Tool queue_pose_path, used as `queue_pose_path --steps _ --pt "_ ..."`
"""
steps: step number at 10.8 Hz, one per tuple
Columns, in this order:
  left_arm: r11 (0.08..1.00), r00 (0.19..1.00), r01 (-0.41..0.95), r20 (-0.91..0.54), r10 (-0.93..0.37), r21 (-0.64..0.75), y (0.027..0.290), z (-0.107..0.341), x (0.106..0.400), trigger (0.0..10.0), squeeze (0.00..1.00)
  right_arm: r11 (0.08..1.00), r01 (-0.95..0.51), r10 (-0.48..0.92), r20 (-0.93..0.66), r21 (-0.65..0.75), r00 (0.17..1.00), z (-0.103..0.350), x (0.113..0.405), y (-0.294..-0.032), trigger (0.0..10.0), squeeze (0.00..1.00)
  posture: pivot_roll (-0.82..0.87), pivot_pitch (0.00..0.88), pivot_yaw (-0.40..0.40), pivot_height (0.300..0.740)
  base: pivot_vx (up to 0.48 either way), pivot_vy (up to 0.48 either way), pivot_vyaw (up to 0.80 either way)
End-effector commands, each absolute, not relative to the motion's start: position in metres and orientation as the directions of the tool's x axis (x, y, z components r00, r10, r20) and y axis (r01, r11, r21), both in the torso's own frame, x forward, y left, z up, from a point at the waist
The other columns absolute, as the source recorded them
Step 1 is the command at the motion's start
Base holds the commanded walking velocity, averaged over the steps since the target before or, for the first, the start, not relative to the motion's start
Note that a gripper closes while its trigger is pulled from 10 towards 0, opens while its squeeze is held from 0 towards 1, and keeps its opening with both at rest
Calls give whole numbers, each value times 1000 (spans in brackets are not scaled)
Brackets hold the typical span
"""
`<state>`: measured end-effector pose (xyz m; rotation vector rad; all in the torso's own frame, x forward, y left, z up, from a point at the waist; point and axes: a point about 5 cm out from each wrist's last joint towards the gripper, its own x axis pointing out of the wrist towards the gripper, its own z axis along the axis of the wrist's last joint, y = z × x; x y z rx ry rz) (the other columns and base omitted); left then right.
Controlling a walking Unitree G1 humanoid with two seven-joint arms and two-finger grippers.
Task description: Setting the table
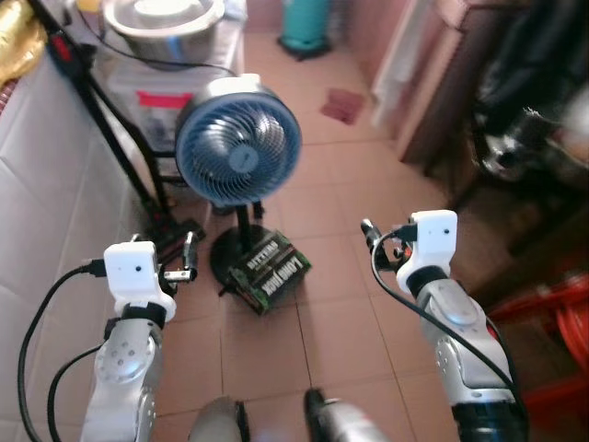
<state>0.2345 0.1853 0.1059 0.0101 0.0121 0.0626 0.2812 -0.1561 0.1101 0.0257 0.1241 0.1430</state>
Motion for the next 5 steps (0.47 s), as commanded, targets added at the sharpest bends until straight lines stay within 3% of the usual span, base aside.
queue_pose_path --steps 1,2,5 --pt "998 998 -60 -15 60 12 185 107 234 10000 0 992 -119 122 -111 33 986 114 281 -160 10000 0 2 96 8 740 -240 0 -756" --pt "998 998 -56 -17 56 11 185 107 234 10000 0 992 -120 123 -111 35 986 114 280 -159 10000 0 0 96 10 740 0 0 -763" --pt "999 999 -51 -16 51 4 184 107 237 10000 0 992 -119 123 -107 45 987 114 279 -158 10000 0 0 94 7 740 0 244 -763"
